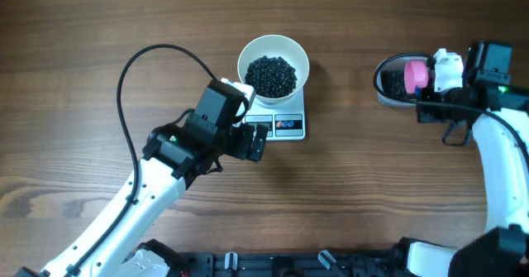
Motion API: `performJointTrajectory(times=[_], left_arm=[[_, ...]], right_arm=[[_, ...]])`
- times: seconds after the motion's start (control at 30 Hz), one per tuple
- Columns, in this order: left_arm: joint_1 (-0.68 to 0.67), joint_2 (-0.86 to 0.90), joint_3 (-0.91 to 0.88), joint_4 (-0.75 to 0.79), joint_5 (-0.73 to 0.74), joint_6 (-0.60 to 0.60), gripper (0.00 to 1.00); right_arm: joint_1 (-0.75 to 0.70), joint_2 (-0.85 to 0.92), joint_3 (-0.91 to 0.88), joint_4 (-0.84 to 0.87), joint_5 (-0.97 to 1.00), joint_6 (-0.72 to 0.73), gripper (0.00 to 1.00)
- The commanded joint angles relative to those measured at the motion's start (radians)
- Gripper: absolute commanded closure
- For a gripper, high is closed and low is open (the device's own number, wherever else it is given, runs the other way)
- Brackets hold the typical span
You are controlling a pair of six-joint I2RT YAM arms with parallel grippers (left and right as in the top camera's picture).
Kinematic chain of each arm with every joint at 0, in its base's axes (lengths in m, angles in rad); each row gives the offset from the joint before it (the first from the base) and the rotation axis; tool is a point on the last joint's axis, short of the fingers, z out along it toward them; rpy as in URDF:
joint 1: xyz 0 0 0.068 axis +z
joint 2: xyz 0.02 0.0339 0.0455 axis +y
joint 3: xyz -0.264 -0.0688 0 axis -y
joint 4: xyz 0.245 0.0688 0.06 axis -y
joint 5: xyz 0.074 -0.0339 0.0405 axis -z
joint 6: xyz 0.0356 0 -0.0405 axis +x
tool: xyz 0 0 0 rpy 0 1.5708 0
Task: Scoop item into bowl and weigh 150g on scale
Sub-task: 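Dip the scoop into the tub beans with the right gripper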
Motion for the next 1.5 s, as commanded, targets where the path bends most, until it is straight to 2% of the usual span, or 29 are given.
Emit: performJointTrajectory(times=[0.0,0.17,0.37,0.6,0.8,1.47], left_arm=[[0.008,0.0,-0.012,0.003,0.008,0.013,0.0],[0.008,0.0,-0.012,0.003,0.008,0.013,0.0],[0.008,0.0,-0.012,0.003,0.008,0.013,0.0],[0.008,0.0,-0.012,0.002,0.008,0.013,0.0],[0.008,0.0,-0.012,0.003,0.008,0.013,0.0],[0.008,0.0,-0.012,0.003,0.008,0.013,0.0]], right_arm=[[-0.002,0.043,0.004,0.013,0.071,-0.016,0.96],[-0.002,0.048,0.004,0.105,0.114,0.032,0.96],[-0.002,0.084,0.004,0.063,0.114,0.033,0.96],[-0.002,0.185,0.003,0.124,0.146,0.035,0.96],[-0.002,0.208,0.003,0.135,-0.069,0.032,0.96],[-0.002,0.208,0.003,0.032,-0.211,-0.128,0.96]])
